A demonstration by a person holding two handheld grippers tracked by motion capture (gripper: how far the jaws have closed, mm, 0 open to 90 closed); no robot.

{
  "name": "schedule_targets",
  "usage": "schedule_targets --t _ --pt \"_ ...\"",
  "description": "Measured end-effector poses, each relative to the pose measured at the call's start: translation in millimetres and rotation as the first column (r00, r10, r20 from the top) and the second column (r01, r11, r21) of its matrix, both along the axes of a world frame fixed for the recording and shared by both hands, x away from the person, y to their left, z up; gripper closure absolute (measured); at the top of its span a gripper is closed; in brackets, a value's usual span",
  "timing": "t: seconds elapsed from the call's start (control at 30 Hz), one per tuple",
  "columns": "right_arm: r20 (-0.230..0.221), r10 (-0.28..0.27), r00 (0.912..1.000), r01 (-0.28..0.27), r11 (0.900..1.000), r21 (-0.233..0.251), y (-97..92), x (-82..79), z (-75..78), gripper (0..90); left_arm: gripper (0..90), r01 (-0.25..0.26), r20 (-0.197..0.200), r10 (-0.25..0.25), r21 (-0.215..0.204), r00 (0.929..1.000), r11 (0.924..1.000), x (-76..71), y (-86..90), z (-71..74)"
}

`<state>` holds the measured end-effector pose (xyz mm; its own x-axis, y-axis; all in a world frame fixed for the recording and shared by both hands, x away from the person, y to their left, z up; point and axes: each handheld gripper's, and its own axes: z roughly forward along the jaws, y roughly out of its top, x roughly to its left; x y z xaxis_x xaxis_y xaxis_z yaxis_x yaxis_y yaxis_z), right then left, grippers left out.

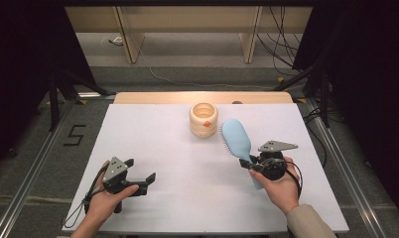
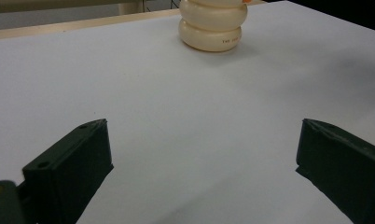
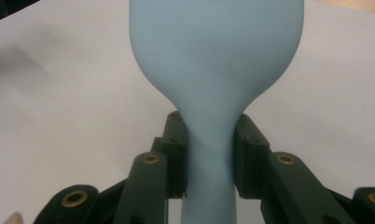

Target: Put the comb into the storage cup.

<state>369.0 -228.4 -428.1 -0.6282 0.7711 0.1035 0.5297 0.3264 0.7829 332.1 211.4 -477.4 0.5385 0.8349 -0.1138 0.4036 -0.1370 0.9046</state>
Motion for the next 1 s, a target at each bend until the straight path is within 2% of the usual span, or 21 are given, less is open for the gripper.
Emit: schedule_targets --t 1.0 --pt "0.029 -0.016 0.9995 0.015 0.9992 0.036 15.4 8.0 5.0 70.4 3.8 -0.008 0.003 0.008 -0.002 1.0000 1.0000 0.3 -1.1 0.7"
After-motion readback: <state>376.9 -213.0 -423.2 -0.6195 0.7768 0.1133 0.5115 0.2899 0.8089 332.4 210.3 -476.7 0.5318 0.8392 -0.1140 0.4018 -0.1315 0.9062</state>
